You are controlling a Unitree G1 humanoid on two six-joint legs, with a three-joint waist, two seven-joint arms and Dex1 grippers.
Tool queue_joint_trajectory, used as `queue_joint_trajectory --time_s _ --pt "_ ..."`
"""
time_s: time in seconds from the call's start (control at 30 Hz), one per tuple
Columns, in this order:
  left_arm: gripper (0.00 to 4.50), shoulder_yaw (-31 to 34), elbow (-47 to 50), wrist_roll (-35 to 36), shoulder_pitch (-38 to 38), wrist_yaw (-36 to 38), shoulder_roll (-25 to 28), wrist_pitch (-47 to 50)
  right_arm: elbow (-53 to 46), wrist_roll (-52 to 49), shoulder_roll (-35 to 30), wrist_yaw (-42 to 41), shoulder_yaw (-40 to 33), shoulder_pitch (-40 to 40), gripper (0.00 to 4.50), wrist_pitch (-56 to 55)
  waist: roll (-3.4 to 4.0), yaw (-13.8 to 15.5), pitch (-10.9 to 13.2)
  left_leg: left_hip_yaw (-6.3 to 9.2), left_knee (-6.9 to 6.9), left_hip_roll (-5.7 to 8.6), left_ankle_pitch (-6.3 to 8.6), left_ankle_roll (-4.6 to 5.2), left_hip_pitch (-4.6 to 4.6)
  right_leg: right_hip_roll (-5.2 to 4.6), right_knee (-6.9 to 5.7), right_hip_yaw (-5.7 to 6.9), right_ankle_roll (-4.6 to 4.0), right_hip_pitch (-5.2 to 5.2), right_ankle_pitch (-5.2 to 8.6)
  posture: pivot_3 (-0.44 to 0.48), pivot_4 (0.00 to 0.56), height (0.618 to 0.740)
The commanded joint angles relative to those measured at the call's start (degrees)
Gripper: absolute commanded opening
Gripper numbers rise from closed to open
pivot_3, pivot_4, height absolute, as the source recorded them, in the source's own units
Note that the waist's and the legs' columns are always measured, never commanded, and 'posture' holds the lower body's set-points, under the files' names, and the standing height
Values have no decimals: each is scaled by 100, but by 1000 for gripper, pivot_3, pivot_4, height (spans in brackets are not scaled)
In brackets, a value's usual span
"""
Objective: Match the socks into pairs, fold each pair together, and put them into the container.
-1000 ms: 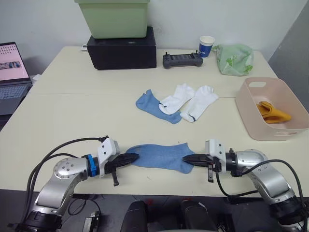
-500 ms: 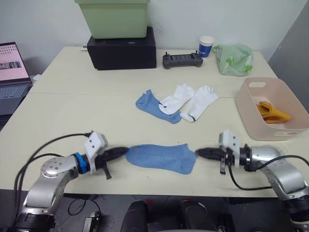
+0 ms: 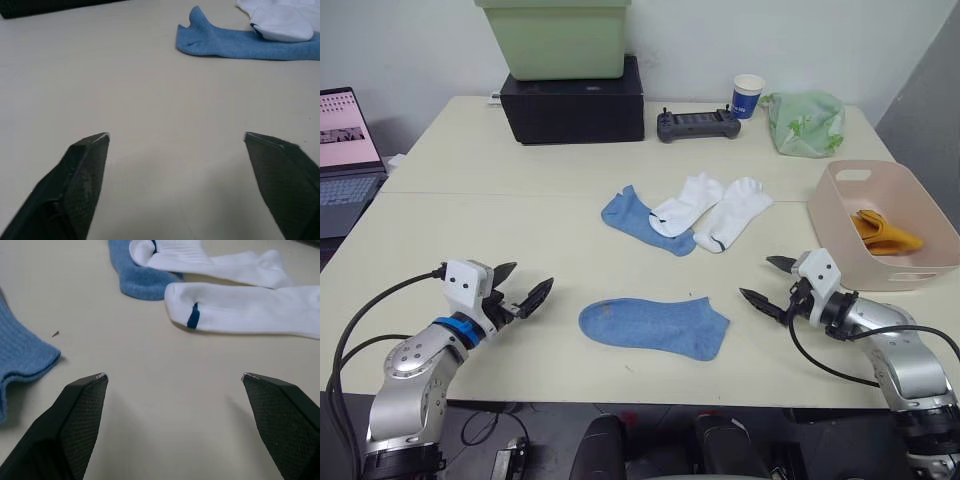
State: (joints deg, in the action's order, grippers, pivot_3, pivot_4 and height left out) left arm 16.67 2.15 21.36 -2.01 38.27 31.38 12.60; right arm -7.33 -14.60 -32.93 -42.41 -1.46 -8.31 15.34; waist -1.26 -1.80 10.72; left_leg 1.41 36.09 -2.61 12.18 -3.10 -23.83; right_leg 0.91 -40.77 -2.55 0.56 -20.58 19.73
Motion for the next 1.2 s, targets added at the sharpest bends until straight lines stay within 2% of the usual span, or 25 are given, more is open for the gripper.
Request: queue_joint_trajectory --time_s 0.03,0.17,0.27,0.4,0.53,0.67,0.77,1.17,1.2 --pt "4482 -307 -372 -248 -683 28 35 -208 -493 -195 215 246 -21 -272 4500 355 0 4 0 1 0 1 0 0 -1 0 0 2 0 0 0 0 150 740" --pt "4482 -961 -2035 -743 -2252 159 -114 -253 -716 315 396 776 321 -435 4500 734 -4 36 -2 3 2 8 0 -1 -4 1 0 6 1 1 0 0 150 740" --pt "4482 -1310 -3344 -1119 -3223 286 -296 -719 -841 224 600 1005 240 -435 4500 863 -7 41 -4 1 3 18 0 0 -9 5 3 11 2 -1 0 0 150 740" --pt "4482 -1517 -5216 -1547 -4422 73 -629 -1433 -901 259 635 1169 173 -503 4500 974 -7 11 -4 -17 4 29 0 0 -21 3 1 10 11 -17 3 0 150 740" --pt "4482 -1496 -6395 -1673 -5148 67 -947 -1737 -1062 217 715 1305 196 -573 4500 1122 -8 -3 -4 -15 9 66 -1 2 -50 3 -22 11 11 -58 3 0 150 740" --pt "4482 -1640 -7056 -2022 -5486 -240 -1180 -1974 -1207 173 793 1451 144 -509 4500 1278 -8 -11 -4 -9 9 68 -2 3 -57 3 -28 13 12 -68 3 0 150 740" --pt "3864 -1733 -7207 -2205 -5474 -213 -1199 -2015 -1313 192 745 1519 70 -412 4500 1352 -8 10 -4 -7 11 76 -2 2 -63 -1 -28 16 12 -68 3 0 150 740" --pt "34 -1340 -6954 -1932 -5175 -138 -1248 -1894 -1194 261 809 1530 250 -594 4500 1299 -9 -7 -5 -6 20 79 -3 1 -62 -5 -32 16 13 -66 2 0 150 740" --pt "34 -1303 -6912 -1899 -5150 -139 -1261 -1858 -1186 258 821 1535 254 -611 4500 1310 -9 -6 -5 -5 20 79 -3 1 -62 -5 -32 16 13 -66 2 0 150 740"
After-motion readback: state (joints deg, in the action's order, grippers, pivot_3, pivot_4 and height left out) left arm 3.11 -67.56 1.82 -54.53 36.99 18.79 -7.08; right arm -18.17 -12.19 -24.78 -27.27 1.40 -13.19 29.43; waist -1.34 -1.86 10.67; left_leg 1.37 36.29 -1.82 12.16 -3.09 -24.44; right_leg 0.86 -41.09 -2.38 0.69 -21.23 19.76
